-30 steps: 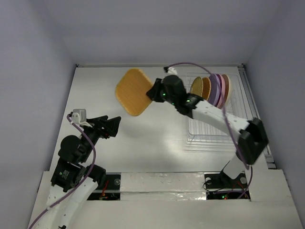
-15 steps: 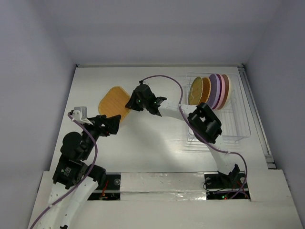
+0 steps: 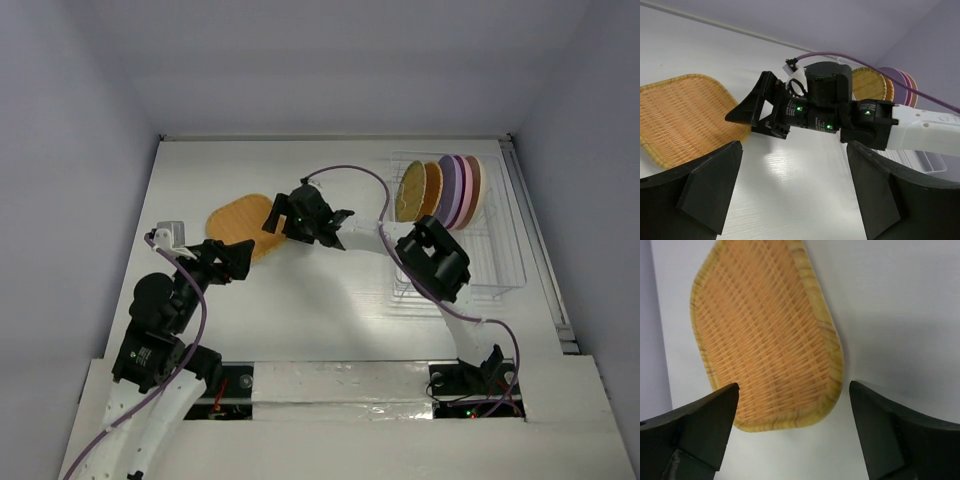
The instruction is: Unload the plates from the dish rack
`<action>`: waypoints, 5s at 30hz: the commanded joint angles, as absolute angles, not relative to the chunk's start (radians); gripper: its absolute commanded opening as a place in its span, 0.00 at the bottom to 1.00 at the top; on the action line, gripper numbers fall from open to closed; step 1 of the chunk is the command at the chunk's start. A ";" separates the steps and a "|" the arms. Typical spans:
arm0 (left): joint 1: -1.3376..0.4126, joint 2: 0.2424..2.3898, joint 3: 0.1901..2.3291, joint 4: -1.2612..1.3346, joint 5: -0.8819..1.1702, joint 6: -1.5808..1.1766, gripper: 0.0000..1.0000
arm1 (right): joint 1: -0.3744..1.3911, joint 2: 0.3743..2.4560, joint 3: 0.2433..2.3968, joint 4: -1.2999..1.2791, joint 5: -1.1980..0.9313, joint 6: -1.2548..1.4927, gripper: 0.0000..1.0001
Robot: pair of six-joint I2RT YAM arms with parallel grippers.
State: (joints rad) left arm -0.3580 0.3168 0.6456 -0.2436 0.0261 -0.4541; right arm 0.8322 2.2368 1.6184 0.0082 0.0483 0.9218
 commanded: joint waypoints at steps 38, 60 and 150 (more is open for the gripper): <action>-0.318 0.334 0.660 -0.187 0.075 -0.446 0.42 | 0.402 1.486 1.238 -0.307 0.557 0.319 0.44; -0.299 0.334 0.658 -0.184 0.092 -0.445 0.44 | 0.411 1.439 1.427 -0.400 0.715 0.132 0.00; -0.272 0.325 0.657 -0.187 0.084 -0.448 0.34 | 0.341 1.328 1.126 -0.305 0.543 0.394 0.38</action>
State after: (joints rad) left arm -0.2790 0.3313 0.6460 -0.2287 0.0780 -0.4522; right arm 0.3725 1.3170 1.1095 -0.3122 0.5541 0.4198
